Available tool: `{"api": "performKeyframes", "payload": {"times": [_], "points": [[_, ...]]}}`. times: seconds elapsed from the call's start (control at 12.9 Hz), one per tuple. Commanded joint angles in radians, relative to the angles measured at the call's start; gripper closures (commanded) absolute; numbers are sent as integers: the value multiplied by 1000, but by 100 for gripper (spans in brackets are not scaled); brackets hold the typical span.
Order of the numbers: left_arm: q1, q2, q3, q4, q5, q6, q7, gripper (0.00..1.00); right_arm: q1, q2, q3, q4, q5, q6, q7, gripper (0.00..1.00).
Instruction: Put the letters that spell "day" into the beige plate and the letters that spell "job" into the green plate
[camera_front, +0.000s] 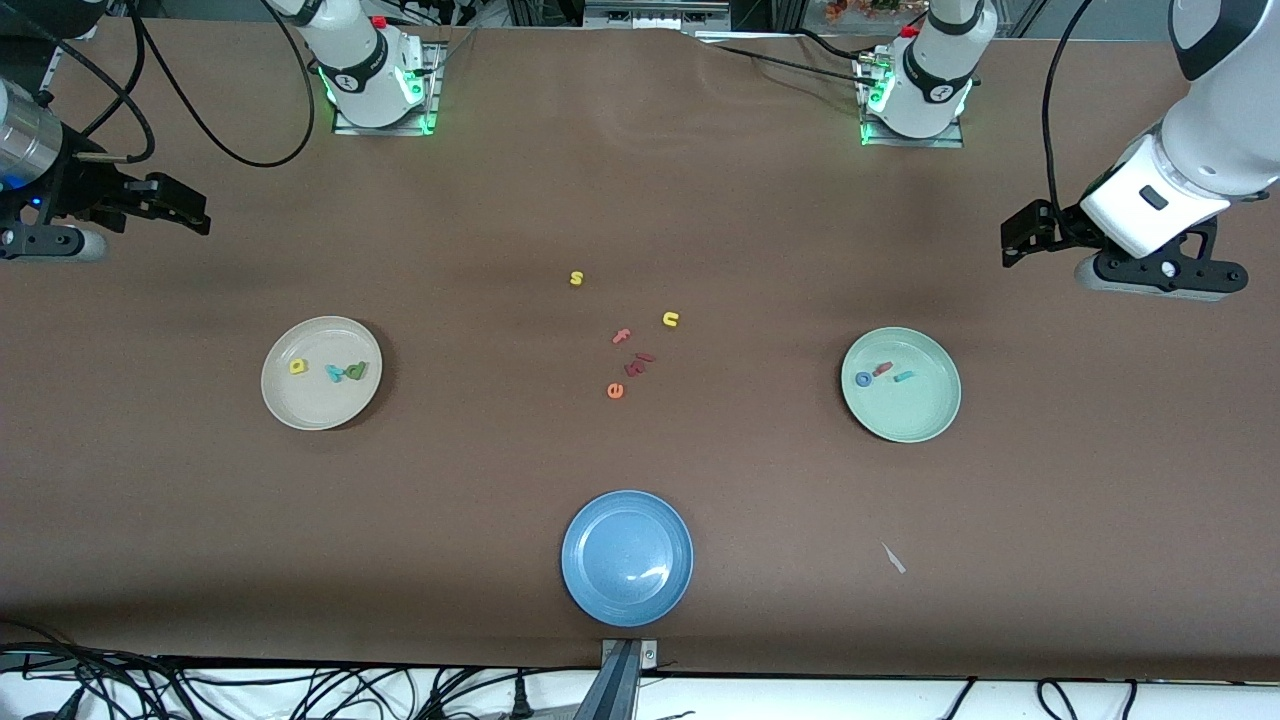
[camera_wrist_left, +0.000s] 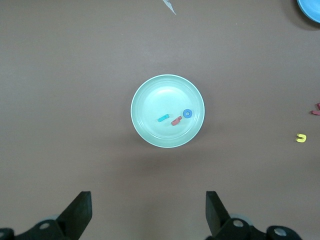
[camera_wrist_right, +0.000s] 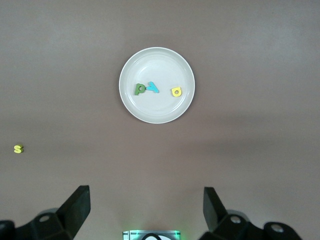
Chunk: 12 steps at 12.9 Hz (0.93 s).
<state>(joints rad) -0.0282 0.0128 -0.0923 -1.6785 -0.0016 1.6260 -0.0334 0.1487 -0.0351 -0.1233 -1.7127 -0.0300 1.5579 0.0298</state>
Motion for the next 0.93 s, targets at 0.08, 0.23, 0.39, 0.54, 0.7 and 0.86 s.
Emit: {"api": "performKeyframes", "payload": {"times": [0.08, 0.23, 0.39, 0.54, 0.7, 0.86], "points": [[17, 12, 3, 23, -23, -8, 7, 0, -11, 17, 13, 30, -4, -4, -10, 0], [25, 12, 2, 23, -28, -8, 10, 0, -11, 20, 13, 36, -4, -1, -8, 0], [25, 18, 0, 23, -24, -6, 9, 0, -9, 35, 13, 54, -1, -1, -8, 0], [27, 18, 0, 23, -23, -6, 9, 0, -9, 46, 13, 67, 18, 8, -8, 0], [25, 18, 0, 23, -23, -6, 6, 0, -12, 50, 13, 67, 19, 11, -7, 0], [25, 18, -1, 23, -20, -6, 6, 0, -12, 50, 13, 67, 19, 11, -8, 0]]}}
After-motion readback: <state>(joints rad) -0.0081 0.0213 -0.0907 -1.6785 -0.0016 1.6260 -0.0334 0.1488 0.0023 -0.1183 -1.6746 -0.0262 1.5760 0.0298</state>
